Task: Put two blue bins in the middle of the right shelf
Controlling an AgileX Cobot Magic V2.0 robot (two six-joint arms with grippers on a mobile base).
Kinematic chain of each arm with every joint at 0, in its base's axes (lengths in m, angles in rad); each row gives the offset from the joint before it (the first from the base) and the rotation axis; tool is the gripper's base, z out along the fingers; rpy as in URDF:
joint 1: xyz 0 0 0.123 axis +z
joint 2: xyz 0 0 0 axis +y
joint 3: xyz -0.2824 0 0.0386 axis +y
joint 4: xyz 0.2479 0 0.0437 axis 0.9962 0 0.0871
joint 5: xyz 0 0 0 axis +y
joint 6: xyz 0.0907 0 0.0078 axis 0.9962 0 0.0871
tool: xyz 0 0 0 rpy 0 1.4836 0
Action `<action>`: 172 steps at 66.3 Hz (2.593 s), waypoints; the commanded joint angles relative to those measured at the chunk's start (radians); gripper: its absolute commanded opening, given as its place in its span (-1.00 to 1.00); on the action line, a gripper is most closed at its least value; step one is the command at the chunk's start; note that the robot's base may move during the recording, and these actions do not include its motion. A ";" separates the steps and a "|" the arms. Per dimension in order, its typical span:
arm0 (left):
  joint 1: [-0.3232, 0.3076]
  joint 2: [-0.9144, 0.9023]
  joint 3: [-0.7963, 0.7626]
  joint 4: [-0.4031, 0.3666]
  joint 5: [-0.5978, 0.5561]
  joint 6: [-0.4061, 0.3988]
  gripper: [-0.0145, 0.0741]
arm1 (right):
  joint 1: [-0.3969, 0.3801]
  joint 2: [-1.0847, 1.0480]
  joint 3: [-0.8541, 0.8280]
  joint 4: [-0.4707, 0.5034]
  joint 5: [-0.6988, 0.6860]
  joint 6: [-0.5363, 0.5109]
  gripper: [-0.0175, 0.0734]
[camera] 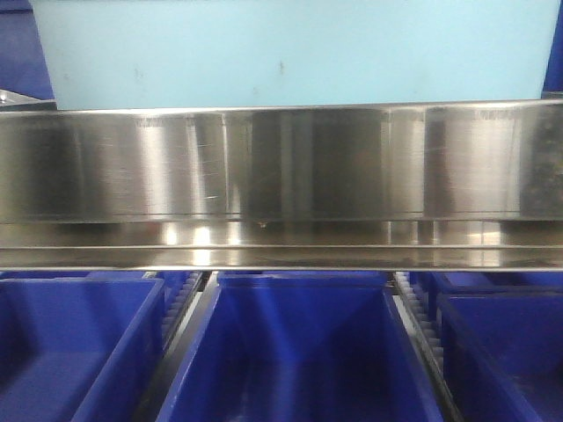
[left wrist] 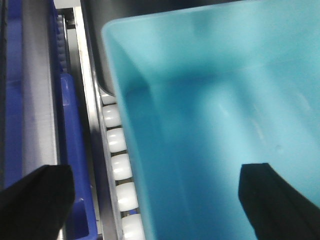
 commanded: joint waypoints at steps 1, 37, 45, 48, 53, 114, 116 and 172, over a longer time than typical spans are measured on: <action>0.005 -0.027 -0.003 0.023 -0.013 0.004 0.45 | -0.003 -0.029 -0.007 -0.001 -0.013 -0.010 0.62; 0.005 -0.036 0.196 0.003 -0.013 0.004 0.25 | -0.003 -0.055 0.160 0.011 -0.013 -0.001 0.62; 0.005 -0.034 0.243 -0.025 -0.013 0.004 0.25 | -0.003 -0.055 0.226 0.014 -0.013 -0.001 0.62; 0.005 -0.032 0.255 -0.032 -0.013 0.004 0.25 | -0.003 -0.055 0.249 0.019 -0.013 -0.001 0.62; 0.007 -0.028 0.266 -0.043 -0.013 0.004 0.25 | -0.003 -0.055 0.282 0.026 -0.013 -0.001 0.62; 0.007 0.046 0.327 -0.112 -0.045 0.004 -0.30 | -0.003 -0.013 0.323 0.080 -0.041 -0.001 -0.62; 0.007 0.046 0.325 -0.113 -0.047 0.004 -0.43 | -0.003 -0.013 0.323 0.080 -0.041 -0.001 -0.81; 0.007 0.046 0.095 -0.307 -0.050 0.004 -0.92 | -0.003 -0.109 0.319 0.162 -0.216 -0.001 -0.95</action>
